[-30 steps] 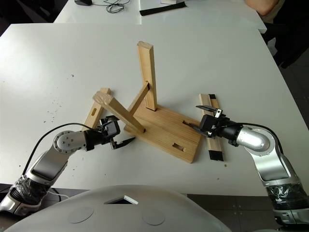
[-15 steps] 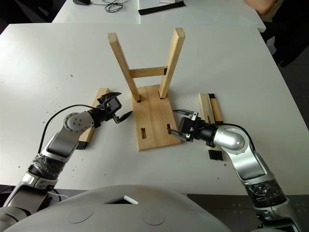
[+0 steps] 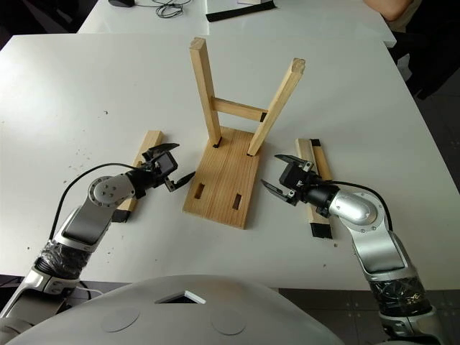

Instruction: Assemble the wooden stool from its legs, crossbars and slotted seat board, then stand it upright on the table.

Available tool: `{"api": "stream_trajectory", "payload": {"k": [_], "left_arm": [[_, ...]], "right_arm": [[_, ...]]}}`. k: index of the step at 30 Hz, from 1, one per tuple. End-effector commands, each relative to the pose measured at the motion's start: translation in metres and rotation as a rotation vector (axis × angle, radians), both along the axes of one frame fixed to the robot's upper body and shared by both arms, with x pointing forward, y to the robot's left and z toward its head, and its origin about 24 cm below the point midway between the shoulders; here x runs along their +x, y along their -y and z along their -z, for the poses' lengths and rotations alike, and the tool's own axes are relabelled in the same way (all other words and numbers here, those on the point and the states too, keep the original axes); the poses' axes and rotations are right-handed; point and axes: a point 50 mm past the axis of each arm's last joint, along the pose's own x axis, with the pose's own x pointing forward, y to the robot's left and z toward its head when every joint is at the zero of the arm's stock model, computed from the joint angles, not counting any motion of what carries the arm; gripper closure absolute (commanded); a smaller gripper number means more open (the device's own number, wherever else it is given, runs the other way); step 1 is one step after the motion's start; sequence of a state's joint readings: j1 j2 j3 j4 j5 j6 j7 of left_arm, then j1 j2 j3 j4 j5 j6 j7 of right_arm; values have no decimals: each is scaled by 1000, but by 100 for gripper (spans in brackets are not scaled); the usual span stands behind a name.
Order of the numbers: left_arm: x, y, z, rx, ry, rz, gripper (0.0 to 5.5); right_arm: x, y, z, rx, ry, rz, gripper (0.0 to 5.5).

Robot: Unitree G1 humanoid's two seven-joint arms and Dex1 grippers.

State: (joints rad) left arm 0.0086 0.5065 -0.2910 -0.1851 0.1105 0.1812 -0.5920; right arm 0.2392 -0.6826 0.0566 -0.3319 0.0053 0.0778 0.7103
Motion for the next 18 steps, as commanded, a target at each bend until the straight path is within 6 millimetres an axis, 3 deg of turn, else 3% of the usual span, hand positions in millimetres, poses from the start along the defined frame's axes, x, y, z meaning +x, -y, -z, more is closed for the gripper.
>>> {"api": "stream_trajectory", "payload": {"k": [1, 8, 13, 18], "left_arm": [[-4, -7, -9, 15, -2, 24, 93], [-13, -6, -9, 28, -50, 96, 93], [-26, -2, -4, 23, -97, 130, 93], [-20, 0, -9, 11, -80, 119, 93]], "right_arm": [[-1, 1, 10, -4, -1, 50, 191], [10, -4, 30, -5, 58, 144, 191], [20, -14, 31, 11, 93, 145, 191], [28, -27, 30, 29, 109, 115, 191]]}}
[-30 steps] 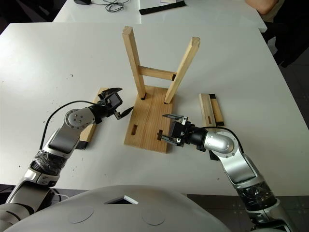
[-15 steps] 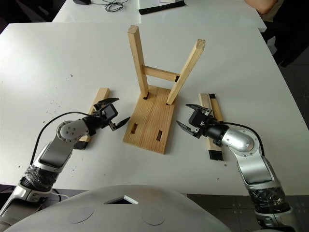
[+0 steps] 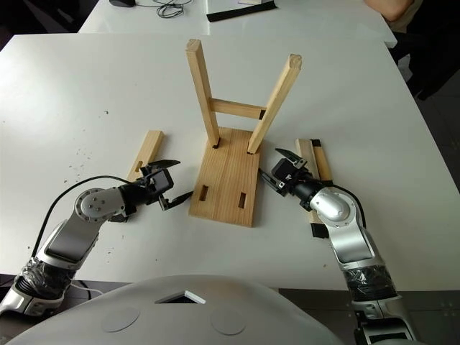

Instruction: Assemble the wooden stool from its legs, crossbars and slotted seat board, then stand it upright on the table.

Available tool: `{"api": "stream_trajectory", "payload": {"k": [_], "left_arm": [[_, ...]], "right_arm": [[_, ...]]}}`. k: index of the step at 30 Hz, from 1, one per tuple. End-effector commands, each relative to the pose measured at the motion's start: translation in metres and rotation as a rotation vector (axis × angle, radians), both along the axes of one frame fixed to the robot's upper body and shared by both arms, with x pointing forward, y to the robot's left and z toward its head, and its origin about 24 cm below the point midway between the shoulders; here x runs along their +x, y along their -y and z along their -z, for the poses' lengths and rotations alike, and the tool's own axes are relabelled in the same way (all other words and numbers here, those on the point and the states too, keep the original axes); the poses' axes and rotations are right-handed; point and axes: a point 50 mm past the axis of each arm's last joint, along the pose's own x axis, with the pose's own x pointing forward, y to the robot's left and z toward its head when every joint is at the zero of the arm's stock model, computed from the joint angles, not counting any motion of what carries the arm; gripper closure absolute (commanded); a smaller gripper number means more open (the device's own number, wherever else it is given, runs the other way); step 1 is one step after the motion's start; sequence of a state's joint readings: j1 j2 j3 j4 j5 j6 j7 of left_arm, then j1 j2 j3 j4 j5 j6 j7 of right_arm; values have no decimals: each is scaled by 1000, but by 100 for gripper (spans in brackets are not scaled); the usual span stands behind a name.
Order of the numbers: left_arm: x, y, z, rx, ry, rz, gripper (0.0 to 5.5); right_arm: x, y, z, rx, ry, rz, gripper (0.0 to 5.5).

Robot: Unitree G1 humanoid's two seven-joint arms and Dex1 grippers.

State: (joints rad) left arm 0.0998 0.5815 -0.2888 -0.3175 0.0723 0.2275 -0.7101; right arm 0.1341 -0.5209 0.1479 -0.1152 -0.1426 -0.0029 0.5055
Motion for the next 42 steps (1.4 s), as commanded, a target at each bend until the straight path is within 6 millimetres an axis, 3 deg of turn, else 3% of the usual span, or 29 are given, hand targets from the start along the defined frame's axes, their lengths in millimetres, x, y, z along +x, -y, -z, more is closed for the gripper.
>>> {"api": "stream_trajectory", "payload": {"k": [1, 6, 10, 13, 17, 22, 26, 31, 42], "left_arm": [[8, 3, -7, -8, 25, 0, 93], [20, 1, -20, -35, 69, -50, 93], [27, -6, -36, -61, 115, -98, 93], [26, -16, -49, -93, 134, -137, 93], [21, -29, -56, -111, 150, -237, 93], [18, -24, -50, -130, 145, -286, 93], [19, -20, -46, -129, 138, -277, 93], [18, -19, -41, -108, 124, -256, 93], [18, -9, -38, -120, 117, -237, 93]], "right_arm": [[6, -12, -3, 18, 22, -41, 191], [-5, -9, -6, 48, -1, -14, 191], [-22, 26, -19, 11, 10, 162, 191], [-36, 57, -44, 60, 45, 392, 191], [-47, 76, -62, 106, 75, 589, 191], [-49, 92, -28, 178, -147, 674, 191], [-53, 90, -5, 385, -322, 717, 191], [-58, 91, -1, 447, -357, 746, 191], [-43, 90, 11, 277, -324, 705, 191]]}}
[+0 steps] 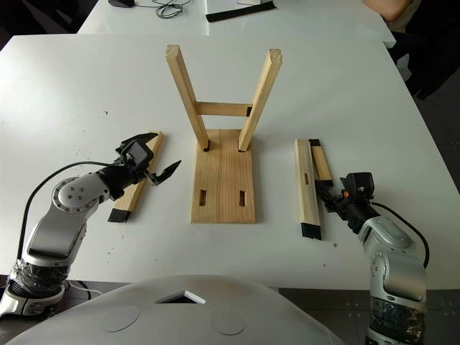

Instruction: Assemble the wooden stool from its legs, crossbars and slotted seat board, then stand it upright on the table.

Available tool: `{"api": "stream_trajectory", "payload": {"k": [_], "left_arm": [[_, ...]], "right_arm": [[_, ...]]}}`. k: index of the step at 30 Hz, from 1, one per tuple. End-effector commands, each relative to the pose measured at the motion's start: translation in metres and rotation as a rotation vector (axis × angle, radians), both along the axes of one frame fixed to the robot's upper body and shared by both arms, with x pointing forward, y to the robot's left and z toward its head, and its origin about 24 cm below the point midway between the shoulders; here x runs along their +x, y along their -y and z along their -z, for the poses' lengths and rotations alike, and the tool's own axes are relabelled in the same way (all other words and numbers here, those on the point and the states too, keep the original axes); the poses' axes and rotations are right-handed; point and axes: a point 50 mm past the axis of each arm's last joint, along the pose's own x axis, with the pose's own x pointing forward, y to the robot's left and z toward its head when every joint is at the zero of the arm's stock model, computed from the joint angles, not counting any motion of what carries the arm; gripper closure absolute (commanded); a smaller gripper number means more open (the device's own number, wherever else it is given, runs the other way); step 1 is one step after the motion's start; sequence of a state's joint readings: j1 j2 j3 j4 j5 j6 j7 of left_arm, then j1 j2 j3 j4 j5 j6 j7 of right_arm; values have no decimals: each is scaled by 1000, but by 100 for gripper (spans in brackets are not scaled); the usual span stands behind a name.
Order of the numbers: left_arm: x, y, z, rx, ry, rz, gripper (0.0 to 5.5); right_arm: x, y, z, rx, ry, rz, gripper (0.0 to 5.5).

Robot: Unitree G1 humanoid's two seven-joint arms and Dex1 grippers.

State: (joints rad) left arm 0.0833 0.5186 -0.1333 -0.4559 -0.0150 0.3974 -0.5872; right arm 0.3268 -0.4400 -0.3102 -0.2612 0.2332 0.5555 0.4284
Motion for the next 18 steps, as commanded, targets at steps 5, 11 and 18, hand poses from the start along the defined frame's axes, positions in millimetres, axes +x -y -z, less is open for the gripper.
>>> {"api": "stream_trajectory", "payload": {"k": [5, 11, 18], "left_arm": [[6, 6, -2, 1, 7, 24, 93], [8, 5, -3, 0, 6, 21, 93], [15, 5, -8, -14, 15, 10, 93]], "right_arm": [[4, -9, 18, -73, -46, -55, 191], [-7, -12, 27, -11, -78, -18, 244], [-1, -11, 22, 132, -54, 100, 351]]}}
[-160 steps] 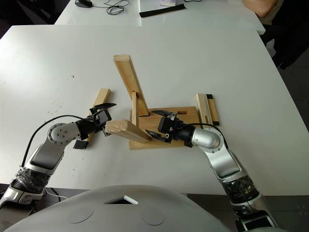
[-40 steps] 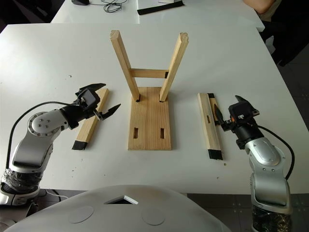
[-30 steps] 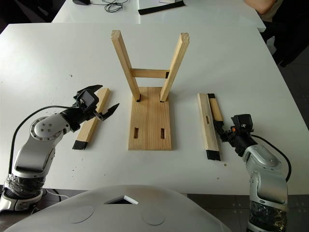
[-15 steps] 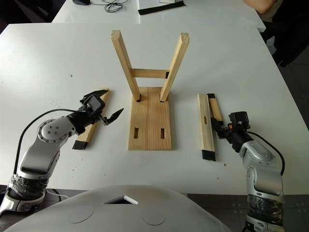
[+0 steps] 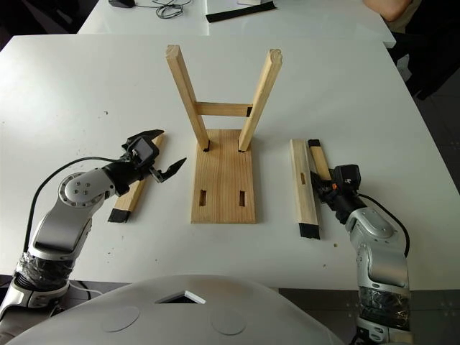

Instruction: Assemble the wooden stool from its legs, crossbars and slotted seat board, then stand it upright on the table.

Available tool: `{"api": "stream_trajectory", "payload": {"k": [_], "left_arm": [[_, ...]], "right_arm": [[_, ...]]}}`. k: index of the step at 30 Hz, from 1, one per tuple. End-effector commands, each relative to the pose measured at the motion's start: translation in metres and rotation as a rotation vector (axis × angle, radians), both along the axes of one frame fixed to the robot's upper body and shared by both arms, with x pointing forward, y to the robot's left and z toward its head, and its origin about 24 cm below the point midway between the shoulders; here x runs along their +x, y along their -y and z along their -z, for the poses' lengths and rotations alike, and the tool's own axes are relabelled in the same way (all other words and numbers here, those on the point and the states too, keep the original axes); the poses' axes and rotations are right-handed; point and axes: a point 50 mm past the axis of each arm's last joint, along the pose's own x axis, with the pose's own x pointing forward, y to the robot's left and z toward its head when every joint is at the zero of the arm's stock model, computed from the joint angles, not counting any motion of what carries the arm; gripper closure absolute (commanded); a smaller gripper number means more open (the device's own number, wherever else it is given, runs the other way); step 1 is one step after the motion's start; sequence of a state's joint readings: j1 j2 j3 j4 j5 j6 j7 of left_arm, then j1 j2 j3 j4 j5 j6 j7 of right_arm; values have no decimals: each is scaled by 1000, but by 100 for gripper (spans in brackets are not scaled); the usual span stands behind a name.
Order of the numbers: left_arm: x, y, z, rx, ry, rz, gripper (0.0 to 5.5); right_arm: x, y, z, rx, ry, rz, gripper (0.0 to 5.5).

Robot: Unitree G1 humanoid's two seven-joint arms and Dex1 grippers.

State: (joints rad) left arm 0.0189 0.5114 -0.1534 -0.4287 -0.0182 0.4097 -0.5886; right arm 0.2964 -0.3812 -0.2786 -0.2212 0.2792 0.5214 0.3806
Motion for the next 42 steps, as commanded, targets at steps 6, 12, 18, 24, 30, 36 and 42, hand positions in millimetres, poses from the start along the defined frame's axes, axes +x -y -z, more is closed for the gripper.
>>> {"api": "stream_trajectory", "payload": {"k": [6, 12, 18, 24, 30, 36, 42], "left_arm": [[16, -6, -14, -22, 24, -29, 93], [21, -13, -33, -114, 17, -36, 93], [7, -27, -84, -422, -175, 210, 93], [-2, -8, -129, -666, -205, 398, 111], [-4, 20, -131, -804, -302, 445, 160], [-18, 35, -121, -869, -439, 547, 160], [-18, 40, -116, -890, -470, 546, 160]], "right_arm": [[0, 5, 2, 85, -36, 127, 420], [12, 15, -26, 30, 75, 123, 420], [17, 9, -112, 111, 351, -169, 420], [12, -18, -159, 286, 409, -567, 420], [20, -60, -159, 454, 317, -835, 420], [26, -83, -180, 594, 330, -1023, 420], [20, -93, -184, 650, 293, -1129, 420]]}}
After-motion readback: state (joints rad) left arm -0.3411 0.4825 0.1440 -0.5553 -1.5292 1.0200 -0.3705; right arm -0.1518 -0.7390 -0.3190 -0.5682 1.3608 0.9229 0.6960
